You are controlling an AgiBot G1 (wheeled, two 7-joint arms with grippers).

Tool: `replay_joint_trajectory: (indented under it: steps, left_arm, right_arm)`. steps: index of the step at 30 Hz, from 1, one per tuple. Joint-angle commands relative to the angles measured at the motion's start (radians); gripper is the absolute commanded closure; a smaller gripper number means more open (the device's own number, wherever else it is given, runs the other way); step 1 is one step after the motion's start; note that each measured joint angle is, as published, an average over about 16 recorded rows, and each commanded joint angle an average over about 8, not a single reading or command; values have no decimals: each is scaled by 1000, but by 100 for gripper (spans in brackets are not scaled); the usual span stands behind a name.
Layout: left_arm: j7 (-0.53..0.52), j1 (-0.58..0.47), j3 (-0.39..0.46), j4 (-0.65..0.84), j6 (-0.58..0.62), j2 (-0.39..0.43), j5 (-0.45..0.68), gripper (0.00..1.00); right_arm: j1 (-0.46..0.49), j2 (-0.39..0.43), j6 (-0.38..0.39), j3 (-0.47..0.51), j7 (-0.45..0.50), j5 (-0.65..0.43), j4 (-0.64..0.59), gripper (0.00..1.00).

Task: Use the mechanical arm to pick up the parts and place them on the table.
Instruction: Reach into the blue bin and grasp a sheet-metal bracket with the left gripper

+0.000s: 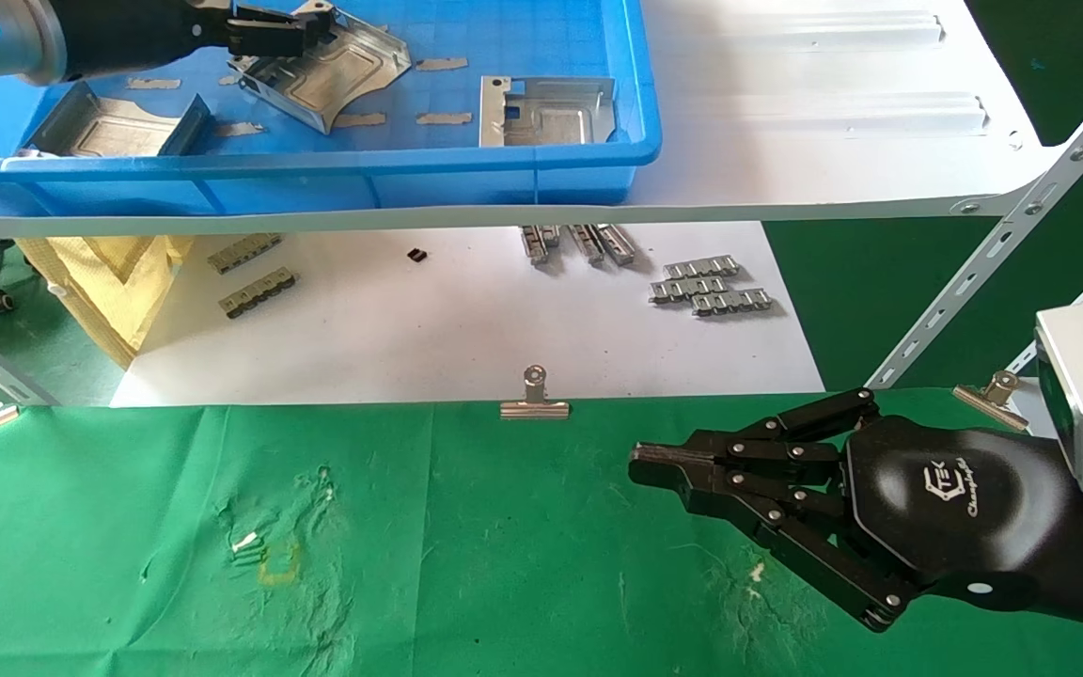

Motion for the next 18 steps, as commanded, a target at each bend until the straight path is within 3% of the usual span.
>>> replay_joint_trajectory:
  steps: [1,18]
  left_arm:
    - [-2,-16,12,37,-18,18,18,100]
    - [-6,-78,40,115,26,14,59,100]
  right_arm:
    - [0,0,0,0,0,0,0,100]
    - [0,0,0,0,0,0,0,100]
